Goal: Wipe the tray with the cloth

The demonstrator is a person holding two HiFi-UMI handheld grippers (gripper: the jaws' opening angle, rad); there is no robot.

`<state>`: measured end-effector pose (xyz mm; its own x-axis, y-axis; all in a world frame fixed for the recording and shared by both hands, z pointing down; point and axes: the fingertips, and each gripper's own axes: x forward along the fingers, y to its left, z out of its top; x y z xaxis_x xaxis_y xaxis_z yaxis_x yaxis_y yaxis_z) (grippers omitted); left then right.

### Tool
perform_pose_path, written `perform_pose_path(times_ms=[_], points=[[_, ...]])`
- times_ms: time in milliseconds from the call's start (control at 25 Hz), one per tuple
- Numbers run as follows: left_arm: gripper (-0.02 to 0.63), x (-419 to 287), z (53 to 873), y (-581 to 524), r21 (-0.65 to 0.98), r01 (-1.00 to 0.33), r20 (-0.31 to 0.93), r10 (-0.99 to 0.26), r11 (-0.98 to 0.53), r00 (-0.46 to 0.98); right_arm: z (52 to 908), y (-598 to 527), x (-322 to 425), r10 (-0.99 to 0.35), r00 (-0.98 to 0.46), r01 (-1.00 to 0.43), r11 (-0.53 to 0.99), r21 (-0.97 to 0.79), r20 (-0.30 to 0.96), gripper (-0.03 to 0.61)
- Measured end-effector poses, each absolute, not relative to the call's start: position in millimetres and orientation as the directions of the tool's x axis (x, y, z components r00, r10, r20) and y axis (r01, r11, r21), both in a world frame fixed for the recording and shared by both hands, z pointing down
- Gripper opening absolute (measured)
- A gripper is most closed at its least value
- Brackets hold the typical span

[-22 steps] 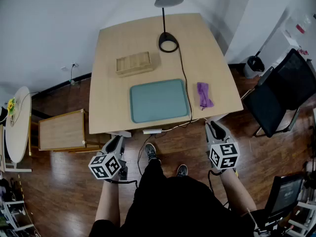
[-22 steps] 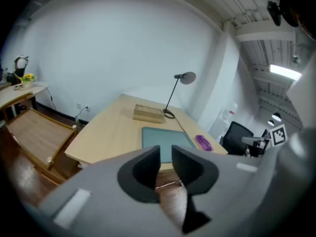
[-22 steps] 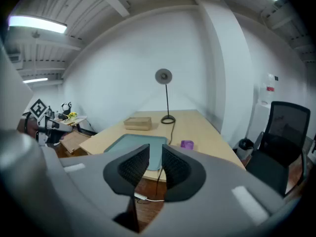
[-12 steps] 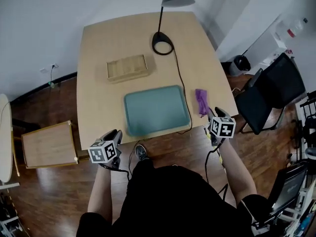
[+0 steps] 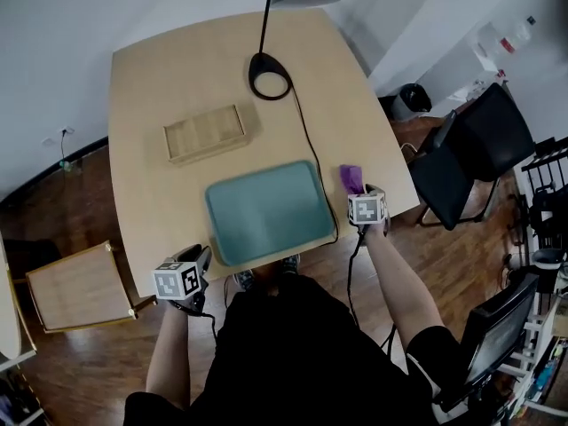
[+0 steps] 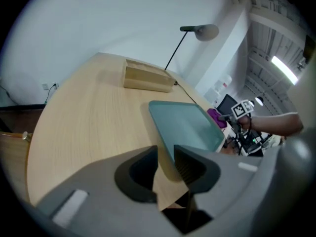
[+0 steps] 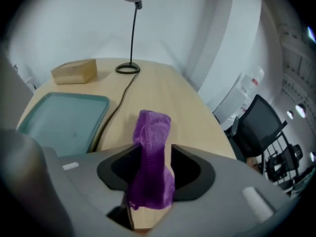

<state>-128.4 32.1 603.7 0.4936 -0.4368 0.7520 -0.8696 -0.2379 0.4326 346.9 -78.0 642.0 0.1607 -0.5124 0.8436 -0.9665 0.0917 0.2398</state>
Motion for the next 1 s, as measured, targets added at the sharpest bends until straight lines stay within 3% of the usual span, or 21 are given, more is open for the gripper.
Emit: perform_pose_path(times_ms=[80,160,320,480,800,1000], points=[[0.126,-130.3,606.2,29.3,0.412,-0.886,0.769,-0.441,-0.212,0.463,639.5,-88.5,345.7,-0.561,0.139,-0.963,0.115,0.242,0.816,0.095],[0.126,-124.4,611.5,31.4,0.405,-0.895,0.781,-0.438,-0.187,0.445,625.4,-97.6,340.9,-0.615,0.068,-0.977,0.117,0.176,0.785,0.075],[0.126,-117.3,623.0,32.2,0.378,-0.908,0.803,-0.425,-0.178,0.418,598.2,-120.9,315.2,-0.683,-0.054,-0.985,0.154,0.071,0.729,0.071],[0.126,-112.0,628.8,36.3,0.386,-0.906,0.807,-0.412,-0.176,0.423,600.9,-137.8,252.9,-0.63,-0.174,-0.95,0.309,0.039,0.756,0.071],[0.12,-101.7,642.5,48.4,0.393,-0.898,0.822,-0.363,-0.198,0.439,633.4,-145.3,202.9,-0.518,-0.108,-0.898,0.418,0.141,0.848,0.071],[0.104,-98.0,640.6,50.7,0.404,-0.89,0.817,-0.354,-0.212,0.455,632.3,-145.8,162.1,-0.5,-0.162,-0.887,0.451,0.097,0.851,0.07]])
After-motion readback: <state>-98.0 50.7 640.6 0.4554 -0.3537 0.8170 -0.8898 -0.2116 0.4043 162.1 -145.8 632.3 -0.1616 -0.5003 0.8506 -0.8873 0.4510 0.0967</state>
